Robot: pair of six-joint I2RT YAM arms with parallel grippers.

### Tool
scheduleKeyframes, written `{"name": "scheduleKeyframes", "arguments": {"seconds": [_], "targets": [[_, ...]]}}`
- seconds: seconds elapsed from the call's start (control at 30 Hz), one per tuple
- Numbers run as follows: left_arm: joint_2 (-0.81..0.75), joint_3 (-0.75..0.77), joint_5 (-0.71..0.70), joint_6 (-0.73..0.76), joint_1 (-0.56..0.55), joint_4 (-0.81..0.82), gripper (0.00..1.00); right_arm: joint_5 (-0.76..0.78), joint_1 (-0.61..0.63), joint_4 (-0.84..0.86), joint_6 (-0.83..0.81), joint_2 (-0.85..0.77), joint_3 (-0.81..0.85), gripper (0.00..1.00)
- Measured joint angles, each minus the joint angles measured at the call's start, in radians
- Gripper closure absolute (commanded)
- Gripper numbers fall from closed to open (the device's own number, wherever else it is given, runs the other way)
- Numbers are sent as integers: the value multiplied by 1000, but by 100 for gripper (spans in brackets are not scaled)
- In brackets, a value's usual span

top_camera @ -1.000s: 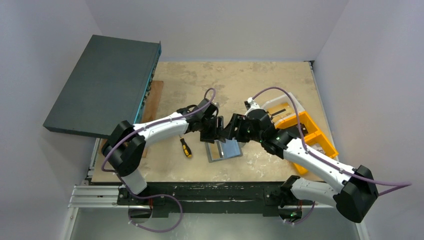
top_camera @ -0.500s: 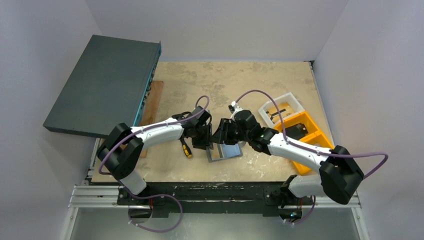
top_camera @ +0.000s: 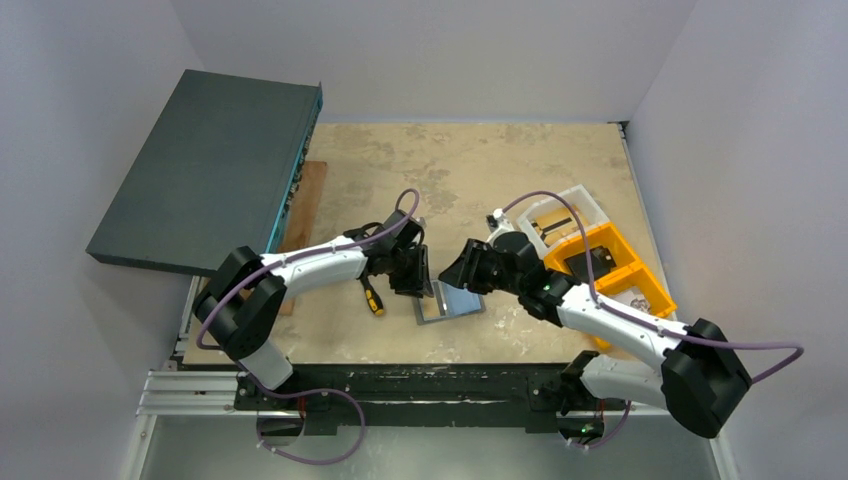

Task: Take the credit cards out of the card holder
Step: Remove the credit card from the card holder.

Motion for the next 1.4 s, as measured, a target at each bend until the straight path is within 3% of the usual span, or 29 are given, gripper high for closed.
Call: {"name": "scheduleKeyframes", "arguments": {"seconds": [0.3,0.7,1.13,1.4], "targets": [[-3,-13,2,0,10,-6,73,-1,-10,-17,-7,23,-24,61],[-10,-14,27,0,10,1,79,-24,-10,39,-12,238,-24,63],[64,-16,34,0,10,26,85,-42,-3,68,-11,256,-24,64],[87,-16,37,1,10,39,94,-76,2,101,-10,299,-18,64]]}}
